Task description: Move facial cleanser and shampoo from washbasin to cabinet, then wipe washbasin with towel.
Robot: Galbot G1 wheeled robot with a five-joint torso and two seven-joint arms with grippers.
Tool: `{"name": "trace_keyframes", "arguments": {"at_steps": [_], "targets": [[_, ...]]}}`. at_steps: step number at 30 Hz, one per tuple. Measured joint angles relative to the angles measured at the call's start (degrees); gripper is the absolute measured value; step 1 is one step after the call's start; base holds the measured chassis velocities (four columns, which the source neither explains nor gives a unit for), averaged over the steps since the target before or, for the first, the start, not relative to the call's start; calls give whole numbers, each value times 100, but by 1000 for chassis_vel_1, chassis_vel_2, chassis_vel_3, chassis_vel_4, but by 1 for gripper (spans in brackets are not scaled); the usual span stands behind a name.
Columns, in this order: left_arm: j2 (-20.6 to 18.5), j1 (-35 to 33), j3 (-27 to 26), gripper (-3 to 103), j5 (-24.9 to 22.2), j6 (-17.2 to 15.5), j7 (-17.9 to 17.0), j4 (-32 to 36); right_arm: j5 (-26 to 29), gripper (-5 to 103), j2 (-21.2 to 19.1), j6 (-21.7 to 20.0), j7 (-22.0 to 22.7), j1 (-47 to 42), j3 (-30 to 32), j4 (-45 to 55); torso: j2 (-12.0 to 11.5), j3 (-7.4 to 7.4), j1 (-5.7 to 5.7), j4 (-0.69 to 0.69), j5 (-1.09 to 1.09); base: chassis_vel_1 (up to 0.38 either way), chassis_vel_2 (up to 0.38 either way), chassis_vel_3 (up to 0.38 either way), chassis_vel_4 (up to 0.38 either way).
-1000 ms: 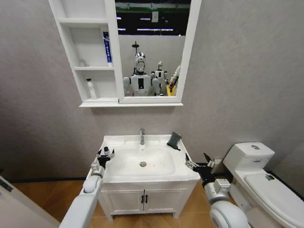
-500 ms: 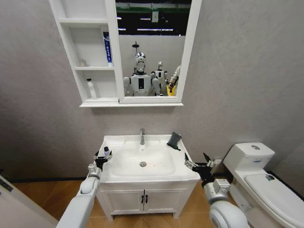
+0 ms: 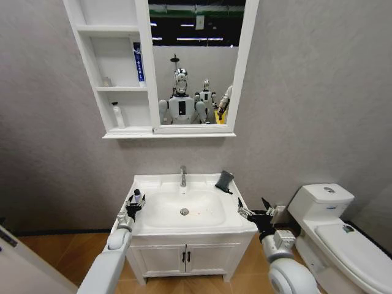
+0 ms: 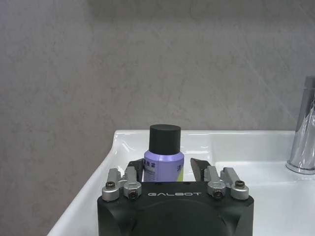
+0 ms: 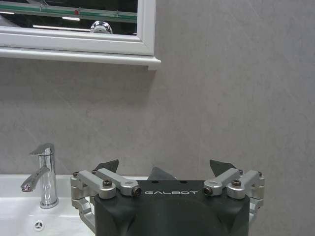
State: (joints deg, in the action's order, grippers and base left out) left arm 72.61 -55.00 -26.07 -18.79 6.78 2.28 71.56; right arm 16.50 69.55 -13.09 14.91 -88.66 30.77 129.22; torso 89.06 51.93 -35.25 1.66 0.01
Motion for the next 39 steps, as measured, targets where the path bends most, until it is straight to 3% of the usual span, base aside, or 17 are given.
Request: {"name": "trace_keyframes", "arguments": {"at_steps": [2, 5, 12, 15, 17, 18, 19, 23, 24, 26, 27, 28, 29, 31, 32, 35, 39], "targets": [[-10, -39, -5, 46, 0, -88, 12, 75, 11, 100, -12, 0, 0, 15, -1, -12, -2, 2, -1, 0, -7, 0, 0, 0, 0], [-46, -66, -11, 42, -6, -186, 12, 176, 9, 100, -6, 0, 0, 16, 0, -26, -2, 2, -2, -2, -5, 0, 0, 0, 0], [-101, -93, -35, 42, -5, -313, 6, 428, -52, 100, 21, 26, -1, 12, -24, -56, -3, 2, -2, -2, -3, 0, 0, 0, 0], [-169, -165, -49, 42, -47, -494, -52, 876, -34, 100, -12, 19, -1, 30, -24, -56, -2, 2, -2, -2, -3, 0, 0, 0, 0], [-279, -250, -58, 42, -136, -850, -211, 1426, 4, 100, -41, 8, 0, 68, -23, -56, -2, 2, -1, -2, -2, 0, 0, 0, 0], [-429, -302, -37, 42, -249, -1206, -436, 1886, 28, 100, -52, -5, 0, 91, -23, -58, -2, 2, -2, -2, -2, 0, 0, 0, 0], [-429, -302, -37, 42, -249, -1206, -436, 1886, 28, 100, -52, -5, 0, 91, -23, -58, -2, 2, -2, -2, -2, 0, 0, 0, 0], [-1131, -102, 215, 42, -1092, -2400, -1569, 3455, 51, 100, -78, -27, -2, 147, -72, -88, -2, 1, -1, -2, -2, 0, 0, 0, 0], [-1131, -102, 215, 42, -1092, -2400, -1569, 3455, 51, 100, -78, -27, -2, 147, -72, -88, -2, 1, -1, -2, -2, 0, 0, 0, 0], [-1819, 480, 416, 42, -2098, -3163, -2213, 4134, 56, 100, -118, -32, -13, 199, -135, -114, -1, 0, 0, -2, 0, 0, 0, 0, 0], [-1819, 480, 416, 42, -2098, -3163, -2213, 4134, 56, 100, -118, -32, -13, 199, -135, -114, -1, 0, 0, -2, 0, 0, 0, 0, 0], [-2234, 943, 547, 42, -2714, -3454, -2441, 4290, 62, 100, -119, -35, -21, 198, -158, -114, -1, 1, -1, -1, 0, 0, 0, 0, 0], [-2234, 943, 547, 42, -2714, -3454, -2441, 4290, 62, 100, -119, -35, -21, 198, -158, -114, -1, 1, -1, -1, 0, 0, 0, 0, 0], [-2728, 1787, 790, 42, -3446, -3662, -2596, 4278, 34, 100, -68, -34, -36, 165, -183, -116, -1, 0, -1, -1, 0, 0, 0, 0, 0], [-2728, 1787, 790, 42, -3446, -3662, -2596, 4278, 34, 100, -68, -34, -36, 165, -183, -116, -1, 0, -1, -1, 0, 0, 0, 0, 0], [-2940, 3160, 1482, 42, -4271, -3884, -2826, 3871, -7, 100, -5, -21, -39, 102, -187, -106, -1, 1, -1, -3, -3, 0, 0, 0, 0], [-2873, 3895, 1946, 42, -4485, -3933, -2865, 3441, -7, 100, 6, -8, -40, 95, -157, -101, -1, 1, 0, 0, 1, 0, 0, 0, 0]]}}
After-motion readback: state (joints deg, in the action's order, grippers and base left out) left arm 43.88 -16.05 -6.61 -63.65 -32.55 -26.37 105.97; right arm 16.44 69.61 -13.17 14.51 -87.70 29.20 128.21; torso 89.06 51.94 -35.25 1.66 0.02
